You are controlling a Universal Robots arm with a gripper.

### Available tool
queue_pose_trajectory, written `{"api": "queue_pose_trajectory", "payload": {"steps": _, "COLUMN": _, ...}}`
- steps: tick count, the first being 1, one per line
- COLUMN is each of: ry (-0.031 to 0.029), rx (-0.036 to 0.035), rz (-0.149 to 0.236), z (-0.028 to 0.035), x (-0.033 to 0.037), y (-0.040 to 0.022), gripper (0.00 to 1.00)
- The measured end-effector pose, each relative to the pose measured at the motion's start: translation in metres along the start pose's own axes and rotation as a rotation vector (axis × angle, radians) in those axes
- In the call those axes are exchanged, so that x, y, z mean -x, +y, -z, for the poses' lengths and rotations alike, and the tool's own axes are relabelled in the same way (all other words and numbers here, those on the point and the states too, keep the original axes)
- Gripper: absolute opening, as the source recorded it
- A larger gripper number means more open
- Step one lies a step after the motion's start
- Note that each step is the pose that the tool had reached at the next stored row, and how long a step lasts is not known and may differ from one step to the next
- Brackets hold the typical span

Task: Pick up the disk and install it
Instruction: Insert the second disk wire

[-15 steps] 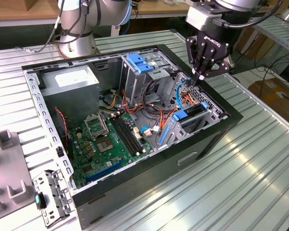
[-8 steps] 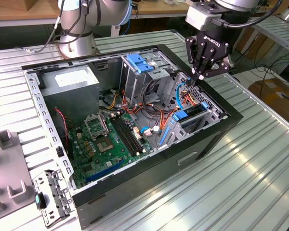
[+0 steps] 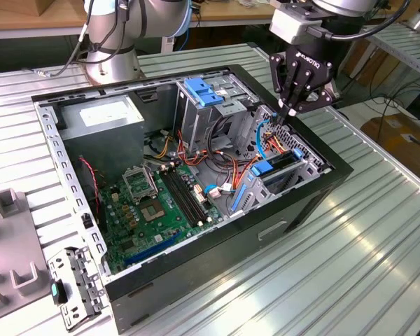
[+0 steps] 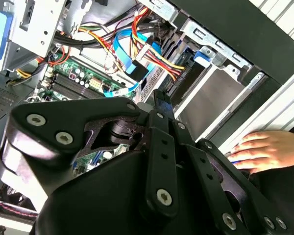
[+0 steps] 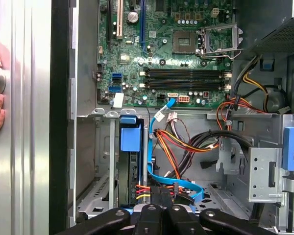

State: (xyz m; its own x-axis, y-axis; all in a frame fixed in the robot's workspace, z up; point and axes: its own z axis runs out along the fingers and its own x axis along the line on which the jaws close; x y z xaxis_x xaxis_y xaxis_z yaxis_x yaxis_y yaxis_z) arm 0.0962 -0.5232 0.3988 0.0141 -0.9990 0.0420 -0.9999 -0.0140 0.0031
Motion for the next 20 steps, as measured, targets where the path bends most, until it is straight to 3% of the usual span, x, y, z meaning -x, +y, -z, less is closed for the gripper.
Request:
{"api": "queue_pose_trajectory", "payload": {"steps": 3, "ry": 0.0005, "rx": 0.0233, "rz": 0.001, "z": 0.0001, "x": 0.0016, "y": -0.0002, "gripper": 0.11}}
{"api": "queue_pose_trajectory", "payload": {"steps": 5, "ry": 0.0073, "rx": 0.0331, "rz": 0.001, "z": 0.0002, "x": 0.0047, "y": -0.0004, "gripper": 0.11}}
{"api": "queue_pose_trajectory", "payload": {"steps": 8, "ry": 0.0300, "rx": 0.0498, "rz": 0.002, "z": 0.0003, "x": 0.0104, "y": -0.0021, "gripper": 0.11}}
{"api": "queue_pose_trajectory", "payload": {"steps": 9, "ry": 0.0523, "rx": 0.0571, "rz": 0.001, "z": 0.0004, "x": 0.0132, "y": -0.0038, "gripper": 0.11}}
{"api": "queue_pose_trajectory", "payload": {"steps": 10, "ry": 0.0638, "rx": 0.0627, "rz": 0.001, "z": 0.0005, "x": 0.0151, "y": -0.0052, "gripper": 0.11}}
{"api": "queue_pose_trajectory", "payload": {"steps": 12, "ry": 0.0783, "rx": 0.0763, "rz": 0.002, "z": 0.0007, "x": 0.0206, "y": -0.0080, "gripper": 0.11}}
{"api": "queue_pose_trajectory", "payload": {"steps": 20, "ry": 0.1047, "rx": 0.1188, "rz": 0.004, "z": 0.0017, "x": 0.0430, "y": -0.0131, "gripper": 0.11}}
